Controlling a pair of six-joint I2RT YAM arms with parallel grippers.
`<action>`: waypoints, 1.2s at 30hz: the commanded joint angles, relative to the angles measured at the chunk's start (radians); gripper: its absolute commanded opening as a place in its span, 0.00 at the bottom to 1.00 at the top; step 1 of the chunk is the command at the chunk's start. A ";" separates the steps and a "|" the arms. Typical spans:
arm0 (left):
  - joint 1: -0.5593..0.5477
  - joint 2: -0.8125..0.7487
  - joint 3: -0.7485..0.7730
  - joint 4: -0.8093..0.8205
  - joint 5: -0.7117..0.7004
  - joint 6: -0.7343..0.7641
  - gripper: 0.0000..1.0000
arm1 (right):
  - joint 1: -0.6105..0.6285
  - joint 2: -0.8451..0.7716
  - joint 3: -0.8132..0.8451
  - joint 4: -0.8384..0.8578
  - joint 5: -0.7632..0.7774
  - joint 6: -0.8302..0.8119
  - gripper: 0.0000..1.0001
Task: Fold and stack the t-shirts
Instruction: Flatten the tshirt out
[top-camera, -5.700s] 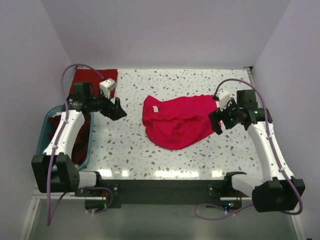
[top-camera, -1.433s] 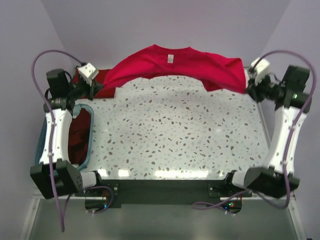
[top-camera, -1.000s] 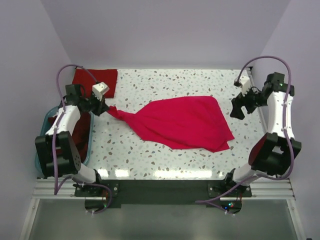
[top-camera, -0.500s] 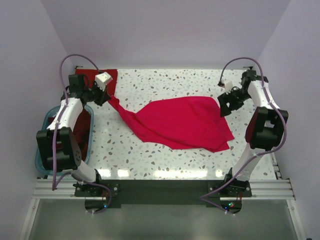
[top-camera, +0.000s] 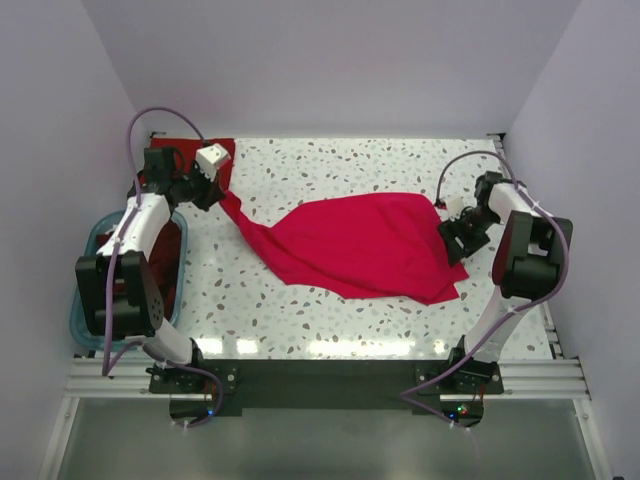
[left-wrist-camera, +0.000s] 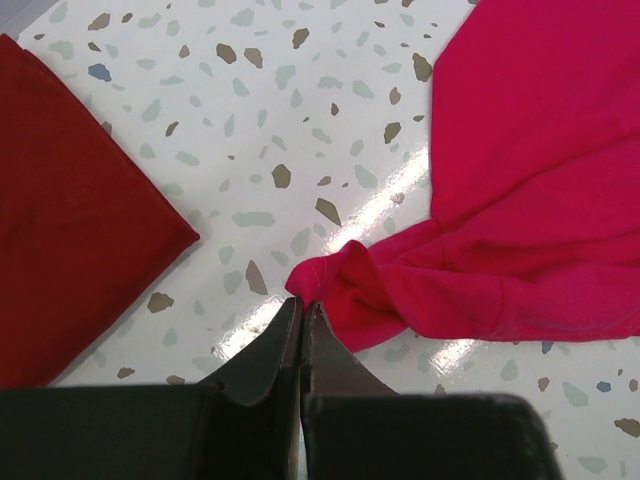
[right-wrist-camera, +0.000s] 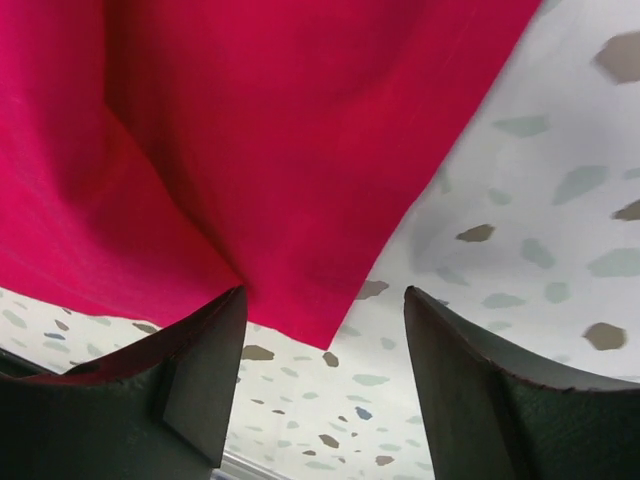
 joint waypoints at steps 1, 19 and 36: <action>-0.005 -0.006 0.039 0.051 0.014 -0.003 0.00 | 0.002 -0.029 -0.055 0.047 0.056 0.000 0.61; -0.008 -0.007 0.099 -0.019 0.065 0.118 0.00 | -0.096 -0.297 -0.139 -0.219 0.111 -0.495 0.00; -0.031 0.020 0.131 -0.090 0.021 0.160 0.00 | 0.069 0.304 0.798 -0.221 -0.300 0.032 0.67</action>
